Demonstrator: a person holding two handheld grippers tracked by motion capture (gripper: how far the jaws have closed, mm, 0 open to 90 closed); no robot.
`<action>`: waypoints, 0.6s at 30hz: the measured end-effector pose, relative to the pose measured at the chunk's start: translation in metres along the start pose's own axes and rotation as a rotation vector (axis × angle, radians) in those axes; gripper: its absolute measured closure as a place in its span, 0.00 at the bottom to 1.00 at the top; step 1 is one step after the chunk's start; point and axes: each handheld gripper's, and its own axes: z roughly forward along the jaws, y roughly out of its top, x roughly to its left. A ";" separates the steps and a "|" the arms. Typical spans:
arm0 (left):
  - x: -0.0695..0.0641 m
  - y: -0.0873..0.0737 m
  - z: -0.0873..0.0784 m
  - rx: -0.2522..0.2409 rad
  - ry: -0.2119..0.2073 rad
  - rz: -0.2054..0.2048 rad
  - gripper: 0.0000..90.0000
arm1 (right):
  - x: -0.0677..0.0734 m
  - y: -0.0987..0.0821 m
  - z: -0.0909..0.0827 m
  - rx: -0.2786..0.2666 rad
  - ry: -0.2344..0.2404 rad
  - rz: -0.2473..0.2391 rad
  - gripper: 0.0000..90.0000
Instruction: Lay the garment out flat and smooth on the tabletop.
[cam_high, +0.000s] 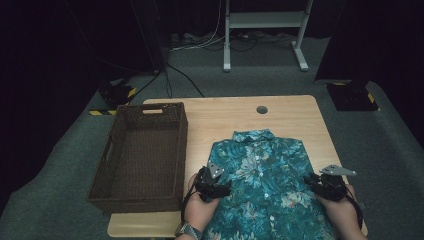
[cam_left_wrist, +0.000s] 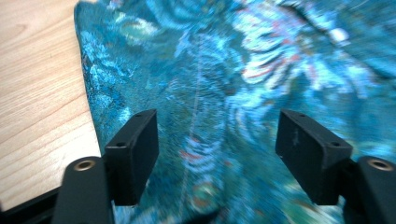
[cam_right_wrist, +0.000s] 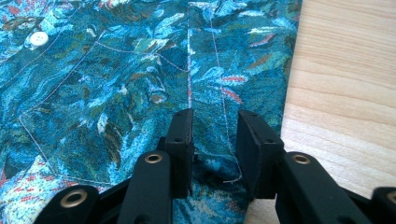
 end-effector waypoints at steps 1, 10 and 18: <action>0.001 0.001 0.004 0.007 0.008 0.007 0.34 | 0.001 0.000 0.000 -0.002 -0.004 -0.004 0.73; -0.001 0.000 0.023 0.023 0.030 -0.018 0.28 | 0.004 -0.002 0.001 -0.004 -0.020 -0.030 0.71; -0.013 -0.012 0.015 -0.016 0.012 -0.003 0.27 | 0.006 -0.004 -0.008 0.045 -0.026 -0.030 0.71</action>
